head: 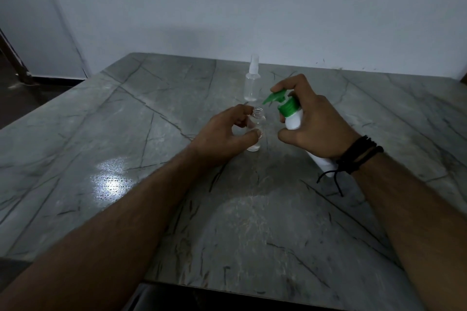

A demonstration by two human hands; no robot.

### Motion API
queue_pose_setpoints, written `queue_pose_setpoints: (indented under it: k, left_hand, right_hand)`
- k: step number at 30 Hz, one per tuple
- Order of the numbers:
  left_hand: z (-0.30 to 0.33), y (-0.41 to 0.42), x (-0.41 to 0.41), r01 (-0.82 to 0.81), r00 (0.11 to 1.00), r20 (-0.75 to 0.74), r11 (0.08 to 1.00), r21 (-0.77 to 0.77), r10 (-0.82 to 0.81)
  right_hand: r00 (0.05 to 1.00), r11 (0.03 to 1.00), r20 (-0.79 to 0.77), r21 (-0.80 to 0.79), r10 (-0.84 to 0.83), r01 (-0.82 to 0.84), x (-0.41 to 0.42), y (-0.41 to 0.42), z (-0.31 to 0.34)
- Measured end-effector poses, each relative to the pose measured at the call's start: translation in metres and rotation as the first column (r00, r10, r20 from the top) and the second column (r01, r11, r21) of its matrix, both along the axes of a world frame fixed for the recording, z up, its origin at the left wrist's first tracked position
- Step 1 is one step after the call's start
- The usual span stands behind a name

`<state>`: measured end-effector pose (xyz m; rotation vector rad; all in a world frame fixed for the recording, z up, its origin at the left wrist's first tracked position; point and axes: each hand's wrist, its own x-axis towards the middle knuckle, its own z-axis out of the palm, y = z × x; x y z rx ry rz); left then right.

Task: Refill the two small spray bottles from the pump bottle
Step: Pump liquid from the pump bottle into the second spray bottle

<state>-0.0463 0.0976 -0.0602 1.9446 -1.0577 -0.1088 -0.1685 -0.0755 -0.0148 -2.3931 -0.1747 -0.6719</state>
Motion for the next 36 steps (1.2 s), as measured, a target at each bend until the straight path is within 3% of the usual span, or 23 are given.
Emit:
queue_pose_setpoints:
  k: [36]
  left_hand:
    - [-0.0008, -0.0004, 0.0006, 0.003, 1.0, 0.015, 1.0, -0.006, -0.003]
  right_hand:
    - [1.0, 1.0, 0.005, -0.003, -0.001, 0.001, -0.0008, 0.0004, -0.0006]
